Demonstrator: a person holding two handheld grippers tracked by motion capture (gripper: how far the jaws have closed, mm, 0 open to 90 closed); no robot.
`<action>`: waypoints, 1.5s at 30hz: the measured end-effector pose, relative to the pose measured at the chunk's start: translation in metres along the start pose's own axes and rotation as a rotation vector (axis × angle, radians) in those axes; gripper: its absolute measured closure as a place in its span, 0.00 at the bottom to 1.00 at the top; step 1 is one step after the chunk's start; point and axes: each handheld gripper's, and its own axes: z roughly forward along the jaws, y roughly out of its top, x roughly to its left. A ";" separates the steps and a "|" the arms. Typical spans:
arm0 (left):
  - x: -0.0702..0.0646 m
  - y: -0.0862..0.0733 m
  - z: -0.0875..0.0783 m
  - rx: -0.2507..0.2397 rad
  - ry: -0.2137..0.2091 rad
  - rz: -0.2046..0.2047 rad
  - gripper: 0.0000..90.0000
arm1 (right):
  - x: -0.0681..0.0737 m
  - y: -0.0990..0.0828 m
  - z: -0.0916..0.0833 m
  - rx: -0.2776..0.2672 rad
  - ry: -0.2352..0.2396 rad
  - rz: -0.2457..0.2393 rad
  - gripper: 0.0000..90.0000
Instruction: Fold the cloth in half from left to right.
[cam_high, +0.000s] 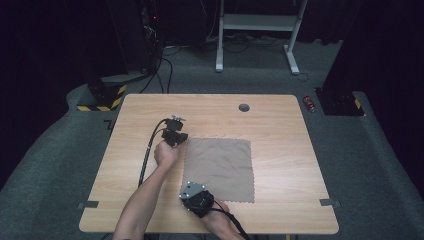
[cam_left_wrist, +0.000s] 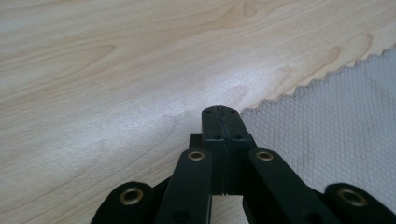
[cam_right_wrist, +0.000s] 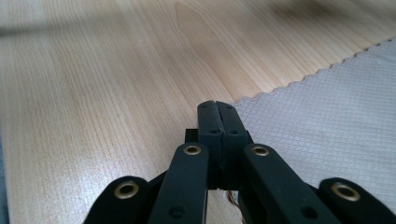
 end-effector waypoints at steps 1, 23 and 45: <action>0.001 0.000 -0.001 -0.003 -0.008 -0.008 1.00 | 0.000 0.000 -0.001 -0.003 0.000 0.008 1.00; -0.016 0.002 0.017 0.010 0.006 0.043 1.00 | -0.005 -0.002 -0.004 -0.026 0.023 0.049 1.00; 0.010 0.003 -0.011 -0.013 -0.015 0.008 1.00 | 0.004 0.016 -0.007 -0.052 0.047 0.017 1.00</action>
